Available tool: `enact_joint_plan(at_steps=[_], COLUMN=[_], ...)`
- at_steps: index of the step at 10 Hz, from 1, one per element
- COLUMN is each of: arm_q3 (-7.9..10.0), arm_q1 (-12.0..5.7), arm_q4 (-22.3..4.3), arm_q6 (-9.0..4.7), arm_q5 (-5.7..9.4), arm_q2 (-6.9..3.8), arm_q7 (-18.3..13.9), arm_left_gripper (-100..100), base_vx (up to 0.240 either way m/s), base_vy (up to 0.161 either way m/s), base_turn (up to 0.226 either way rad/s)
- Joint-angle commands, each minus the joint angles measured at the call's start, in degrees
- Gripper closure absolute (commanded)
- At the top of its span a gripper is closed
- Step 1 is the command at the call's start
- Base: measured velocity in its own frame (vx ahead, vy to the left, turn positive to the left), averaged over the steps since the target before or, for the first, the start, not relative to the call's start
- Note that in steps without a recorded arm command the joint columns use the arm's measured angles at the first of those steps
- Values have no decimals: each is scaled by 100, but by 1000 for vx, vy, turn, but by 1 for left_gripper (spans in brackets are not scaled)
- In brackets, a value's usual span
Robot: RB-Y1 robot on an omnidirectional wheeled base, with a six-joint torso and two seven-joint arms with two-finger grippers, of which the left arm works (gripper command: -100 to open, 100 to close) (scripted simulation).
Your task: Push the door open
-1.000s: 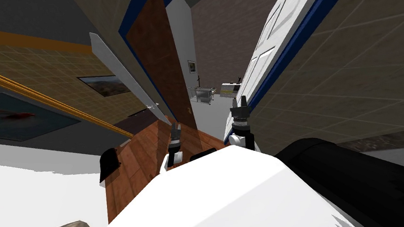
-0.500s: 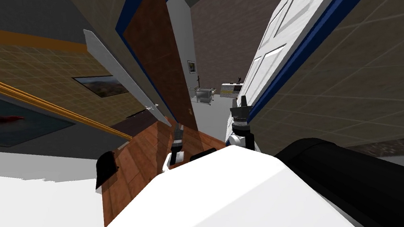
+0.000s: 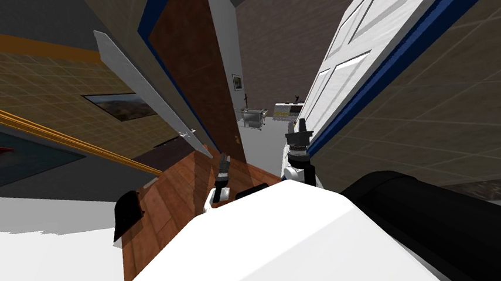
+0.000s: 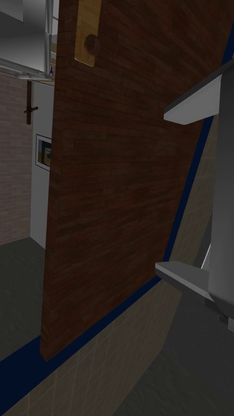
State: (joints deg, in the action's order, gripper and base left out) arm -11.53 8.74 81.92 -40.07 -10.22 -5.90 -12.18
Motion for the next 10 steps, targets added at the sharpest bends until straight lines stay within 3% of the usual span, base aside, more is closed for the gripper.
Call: enact_joint_plan(at_steps=[1, 7, 8, 10], arm_q3=[-29, -239, -307, -341], arm_q1=[-94, -394, -492, -541], arm_q4=[-215, -951, -1190, -1310], arm_q6=[-63, -180, -219, -238], arm_q5=[-10, -89, -114, -127], arm_q2=[0, 1, 7, 10], arm_q7=[-12, -77, -98, -109], arm_left_gripper=[-100, -100, -100, -100], base_vx=[49, 93, 130, 105], base_vy=[29, 54, 89, 63], base_turn=[-17, -24, -31, -24])
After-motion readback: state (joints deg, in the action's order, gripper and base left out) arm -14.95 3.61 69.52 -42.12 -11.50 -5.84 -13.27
